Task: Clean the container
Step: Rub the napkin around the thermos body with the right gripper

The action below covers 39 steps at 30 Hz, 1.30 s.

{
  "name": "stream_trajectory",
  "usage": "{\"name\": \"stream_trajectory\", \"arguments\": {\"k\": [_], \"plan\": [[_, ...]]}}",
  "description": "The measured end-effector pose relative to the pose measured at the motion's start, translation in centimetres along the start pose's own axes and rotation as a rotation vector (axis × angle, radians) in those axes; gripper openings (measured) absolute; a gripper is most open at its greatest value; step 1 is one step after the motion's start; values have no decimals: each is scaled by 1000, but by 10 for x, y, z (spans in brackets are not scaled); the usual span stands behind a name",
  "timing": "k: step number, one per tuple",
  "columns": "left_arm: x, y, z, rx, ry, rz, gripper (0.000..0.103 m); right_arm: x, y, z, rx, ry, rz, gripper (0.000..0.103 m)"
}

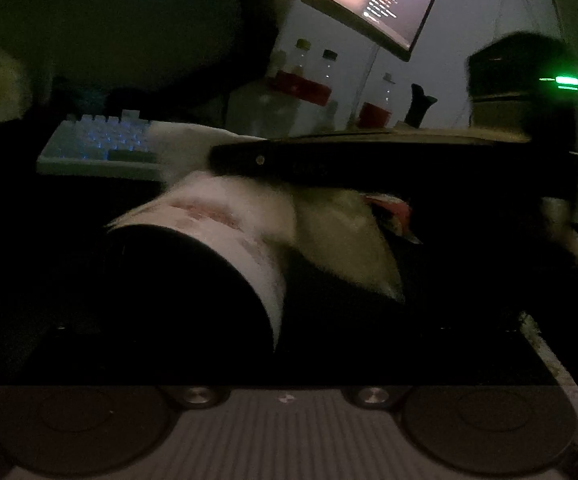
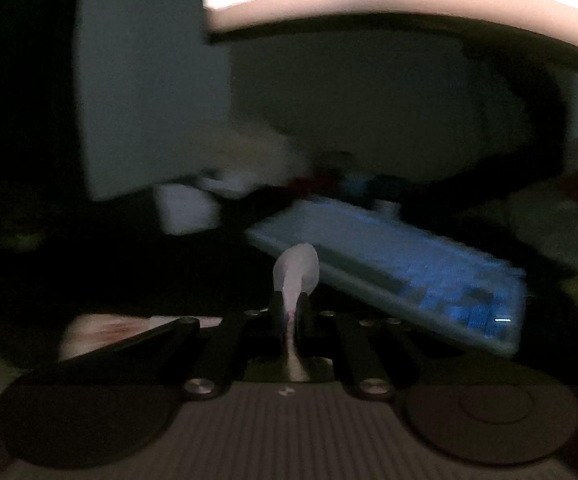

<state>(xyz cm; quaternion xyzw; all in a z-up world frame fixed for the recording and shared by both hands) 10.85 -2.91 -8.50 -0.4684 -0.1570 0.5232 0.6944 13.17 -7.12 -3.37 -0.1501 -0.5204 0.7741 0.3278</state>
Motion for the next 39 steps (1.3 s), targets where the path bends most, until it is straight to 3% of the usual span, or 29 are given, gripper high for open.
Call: {"name": "stream_trajectory", "arguments": {"k": [1,4,10,13,16,18,21,23,25,27,33,37,39], "plan": [[1,0,0,-2,-3,-2,103,10,-1,2,-8,-50,9,7],[4,-1,0,-7,-3,-1,103,20,-2,3,-15,-87,62,7],[9,-4,0,-16,-22,7,103,-37,-4,-12,9,165,27,8],[11,-6,-3,-20,-34,5,103,-23,-4,-12,-19,93,24,8],[13,-7,-3,-21,-35,9,103,11,-3,-12,-57,-11,127,8],[15,-8,-3,-23,-33,11,103,24,-3,-14,-69,-35,184,8],[15,-7,-3,-26,-39,6,103,17,-5,-21,-62,-24,141,13],[15,-6,-2,-28,-41,2,103,6,-6,-27,-54,0,97,23],[15,-6,-2,-31,-38,0,103,-3,-8,-28,-60,58,91,57],[16,-6,-2,-32,-35,0,103,-9,-8,-28,-69,91,93,66],[16,-5,-1,-35,-36,-5,103,-15,-16,-5,-149,43,84,63],[15,-5,-1,-36,-38,-1,103,-16,-18,9,-116,-58,-27,64],[14,-5,-1,-37,-43,-3,103,-10,-13,7,-88,-94,-21,64]]}}
Point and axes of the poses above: each gripper's, at about its wrist camera, not at the fingertips, and z roughly against the way its jaws point, x to its left, y to its underside, the point moved 7 cm from there along -z, roughly the way its jaws point, and after that the axes turned 5 degrees about -y, right-handed, at the moved point
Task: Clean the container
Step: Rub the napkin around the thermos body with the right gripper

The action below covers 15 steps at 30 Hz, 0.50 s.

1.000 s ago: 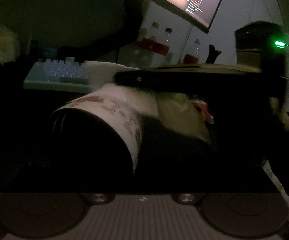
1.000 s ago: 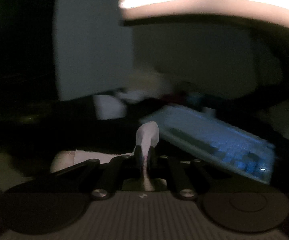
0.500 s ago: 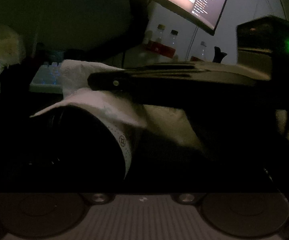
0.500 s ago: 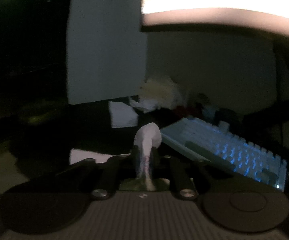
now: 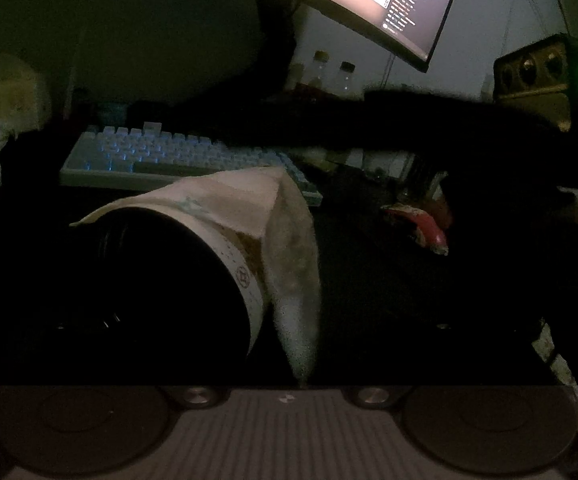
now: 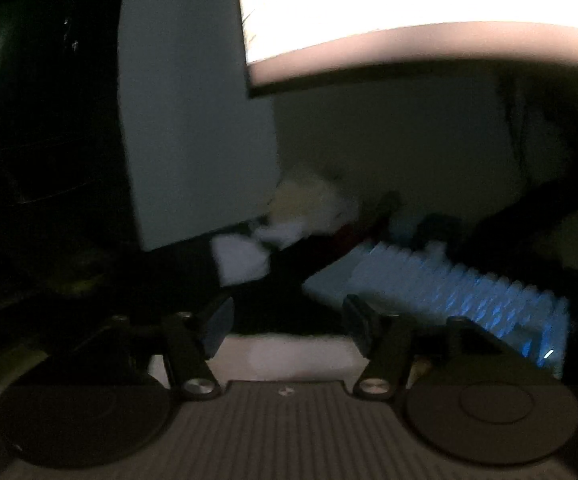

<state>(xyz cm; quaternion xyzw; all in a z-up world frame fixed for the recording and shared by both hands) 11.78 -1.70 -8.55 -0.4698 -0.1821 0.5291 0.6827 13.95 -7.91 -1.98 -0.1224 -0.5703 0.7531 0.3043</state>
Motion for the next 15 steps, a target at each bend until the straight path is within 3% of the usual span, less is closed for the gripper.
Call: {"name": "stream_trajectory", "arguments": {"k": [3,9,11,12,13,15], "plan": [[-1,1,0,-3,-6,-8,103,6,9,-7,26,15,50,65],[1,1,0,-6,-3,-14,103,-14,13,-10,10,28,-50,68],[1,2,-1,-11,-10,-22,103,-21,13,-10,-4,47,-57,44],[0,2,0,-13,-16,-27,103,-24,13,-10,-5,47,-48,12],[-1,2,0,-15,-21,-27,103,-25,12,-10,-3,38,-37,4],[-2,3,0,-27,-30,-22,103,-28,13,-11,-9,42,-58,4]]}}
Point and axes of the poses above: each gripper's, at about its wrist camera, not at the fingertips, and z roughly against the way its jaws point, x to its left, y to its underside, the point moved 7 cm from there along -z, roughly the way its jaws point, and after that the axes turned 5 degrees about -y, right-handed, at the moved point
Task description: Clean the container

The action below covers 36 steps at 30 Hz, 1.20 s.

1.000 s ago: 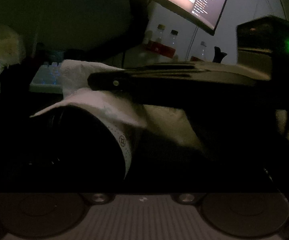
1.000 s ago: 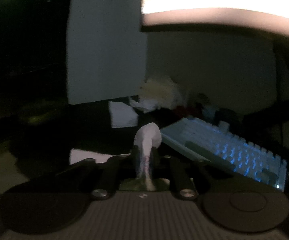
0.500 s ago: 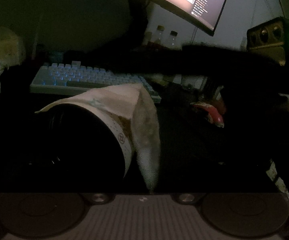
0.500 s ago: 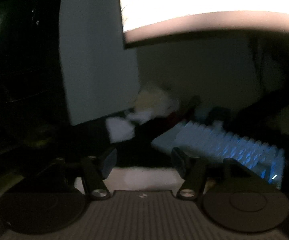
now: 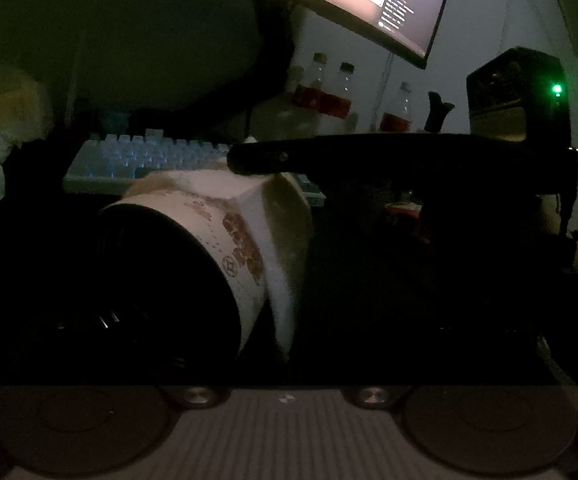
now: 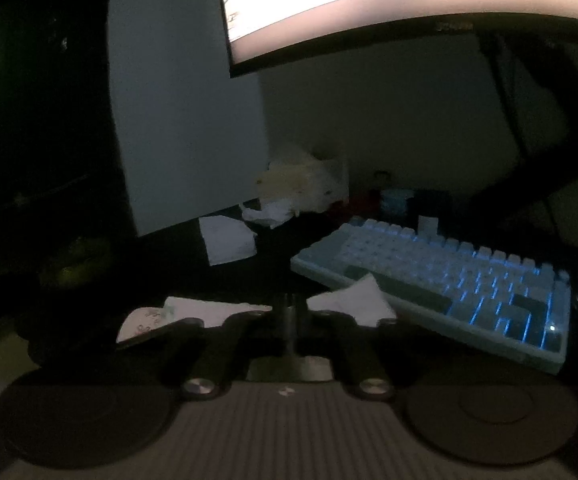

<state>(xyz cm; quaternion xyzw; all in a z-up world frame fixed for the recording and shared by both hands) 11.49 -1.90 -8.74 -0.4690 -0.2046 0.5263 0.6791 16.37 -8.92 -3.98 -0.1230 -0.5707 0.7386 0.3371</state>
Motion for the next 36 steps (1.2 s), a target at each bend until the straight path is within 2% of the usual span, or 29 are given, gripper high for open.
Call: {"name": "stream_trajectory", "arguments": {"k": [3,5,7,8,10,13,15,18,21,24,26,30,32,36], "plan": [[-2,1,0,-8,-15,-15,103,9,-1,-2,4,-6,-13,4],[-4,2,0,-7,-22,-30,103,29,-1,-5,14,-87,-2,4],[-3,1,0,-5,-20,-28,103,46,-1,-7,17,-102,70,4],[-3,1,0,-5,-16,-26,103,51,-1,-8,20,-90,118,4],[-2,2,1,-7,-12,-24,103,45,-3,-9,32,-72,128,4],[-2,2,2,-9,-13,-28,103,6,-5,-10,44,64,73,5],[-3,3,2,-11,-15,-32,103,-11,-5,-9,47,107,15,5],[-4,4,3,-17,3,-26,103,1,-5,-9,55,69,10,7],[-6,5,4,-22,34,-16,103,32,-3,-9,58,-47,47,7],[-12,8,7,-16,62,-25,103,42,-2,-10,72,-90,76,7],[-17,11,8,-15,55,-54,103,28,-2,-11,82,-51,62,7],[-24,15,12,-20,64,-74,103,-14,-1,-7,92,97,-4,7],[-25,16,13,-20,75,-77,103,-13,0,-3,91,106,-12,10],[-30,18,14,-14,78,-80,103,27,6,7,66,-38,74,10]]}}
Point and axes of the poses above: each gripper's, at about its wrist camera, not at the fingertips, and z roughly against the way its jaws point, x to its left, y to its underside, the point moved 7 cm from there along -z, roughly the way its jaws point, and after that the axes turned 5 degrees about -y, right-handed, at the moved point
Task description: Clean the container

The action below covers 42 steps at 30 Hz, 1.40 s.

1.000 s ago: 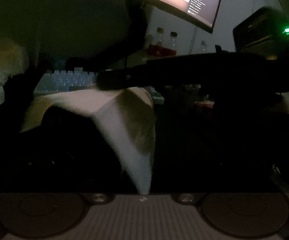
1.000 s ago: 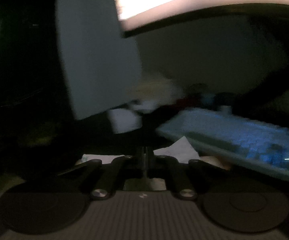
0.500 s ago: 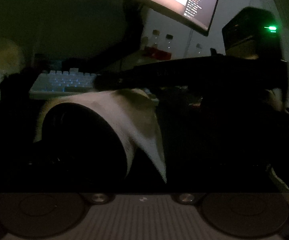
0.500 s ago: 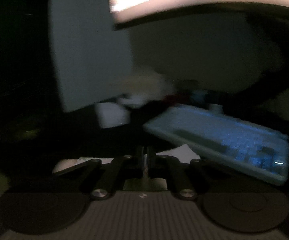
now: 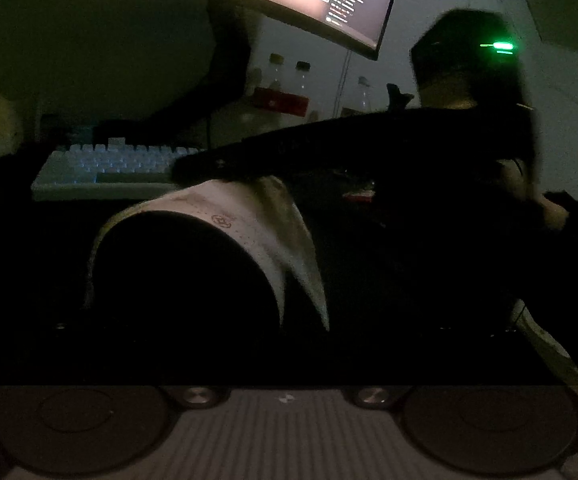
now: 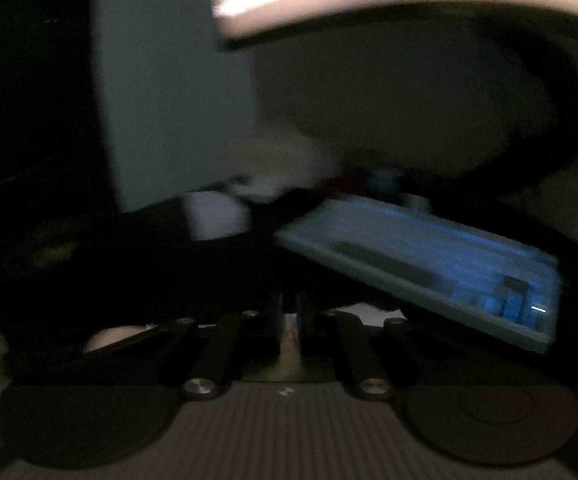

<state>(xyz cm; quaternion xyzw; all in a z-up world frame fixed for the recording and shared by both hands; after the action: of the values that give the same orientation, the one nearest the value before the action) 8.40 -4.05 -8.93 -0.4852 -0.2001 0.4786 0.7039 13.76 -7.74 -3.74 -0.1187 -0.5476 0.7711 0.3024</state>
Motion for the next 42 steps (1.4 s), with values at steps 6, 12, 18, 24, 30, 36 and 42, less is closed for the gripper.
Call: {"name": "stream_trajectory", "arguments": {"k": [6,12,18,24,30,36,42], "plan": [[-3,0,1,11,9,-17,103,-8,0,2,-4,12,-14,10],[-2,-1,0,17,8,-11,103,-36,0,1,-16,100,-106,12],[-2,0,-1,17,-2,-20,103,8,0,6,-12,-51,-11,11],[14,-6,4,31,-26,35,103,-42,-2,0,12,160,-50,11],[25,-9,-2,31,-60,75,103,-3,-4,-8,-37,-9,-29,11],[33,-13,-3,32,-75,89,103,-5,-4,-9,-47,20,0,11],[42,-17,-6,37,-102,116,103,-41,-6,-15,-44,182,-47,11]]}}
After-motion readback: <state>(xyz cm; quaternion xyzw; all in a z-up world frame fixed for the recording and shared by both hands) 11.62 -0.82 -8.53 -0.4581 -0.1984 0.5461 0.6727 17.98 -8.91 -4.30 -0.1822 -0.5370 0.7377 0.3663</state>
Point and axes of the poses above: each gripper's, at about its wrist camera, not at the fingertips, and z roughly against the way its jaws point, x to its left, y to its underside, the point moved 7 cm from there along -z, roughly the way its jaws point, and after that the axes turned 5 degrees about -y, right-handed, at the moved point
